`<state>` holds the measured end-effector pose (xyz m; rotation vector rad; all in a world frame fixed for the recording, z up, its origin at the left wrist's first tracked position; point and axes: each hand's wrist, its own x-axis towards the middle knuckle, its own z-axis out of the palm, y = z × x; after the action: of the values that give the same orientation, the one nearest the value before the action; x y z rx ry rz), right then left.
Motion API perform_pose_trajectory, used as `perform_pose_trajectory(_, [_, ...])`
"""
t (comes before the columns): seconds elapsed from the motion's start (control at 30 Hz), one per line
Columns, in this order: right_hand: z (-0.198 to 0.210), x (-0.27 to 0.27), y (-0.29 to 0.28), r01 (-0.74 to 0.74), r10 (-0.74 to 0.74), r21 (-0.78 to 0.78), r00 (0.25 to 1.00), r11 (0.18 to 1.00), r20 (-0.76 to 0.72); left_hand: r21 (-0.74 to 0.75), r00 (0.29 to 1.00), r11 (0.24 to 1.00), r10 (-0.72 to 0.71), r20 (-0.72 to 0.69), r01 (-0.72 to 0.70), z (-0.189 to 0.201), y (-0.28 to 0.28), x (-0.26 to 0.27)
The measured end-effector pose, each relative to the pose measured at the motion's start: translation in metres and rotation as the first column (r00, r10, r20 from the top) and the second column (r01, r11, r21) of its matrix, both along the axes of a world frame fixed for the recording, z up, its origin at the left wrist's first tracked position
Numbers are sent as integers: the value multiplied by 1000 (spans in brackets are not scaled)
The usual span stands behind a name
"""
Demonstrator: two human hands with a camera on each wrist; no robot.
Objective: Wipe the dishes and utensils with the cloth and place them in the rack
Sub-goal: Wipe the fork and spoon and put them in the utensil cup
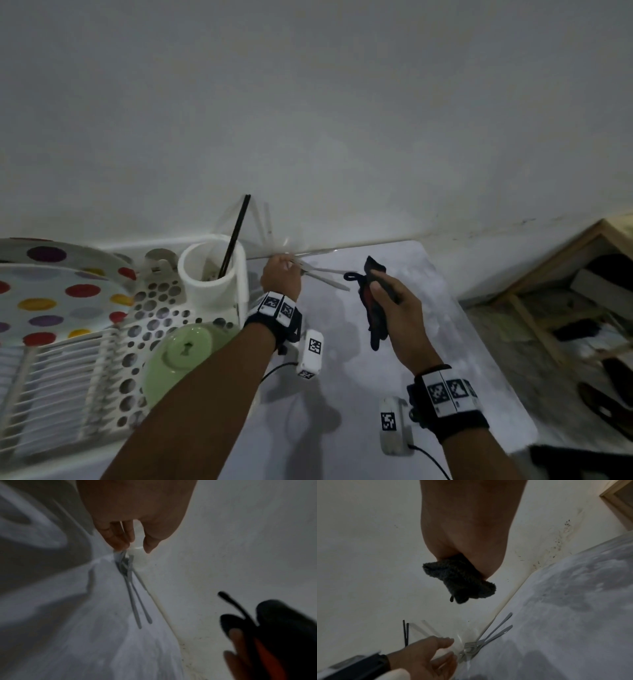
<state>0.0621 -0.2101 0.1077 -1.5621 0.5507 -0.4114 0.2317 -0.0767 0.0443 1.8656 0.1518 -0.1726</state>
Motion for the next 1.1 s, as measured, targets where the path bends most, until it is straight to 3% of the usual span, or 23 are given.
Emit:
perform_pose_trajectory(0.23, [-21,35,-20,-37,38,31,999,999,-13,61,991,994,95,-92,-89,-36,-26,17])
perform_pose_trajectory(0.6, [-33,61,-26,-48,54,117,997,992,-53,211,968,949,246,-41,-233,-52,-43,32])
perform_pose_trajectory(0.9, [-19,39,-28,5,-3,113,1000,994,-16,13,940,949,315,-131,-316,-35,-40,15])
perform_pose_trajectory(1.1, [2,13,-26,37,-38,49,999,998,12,-96,974,974,213,72,-206,-9,-31,-6])
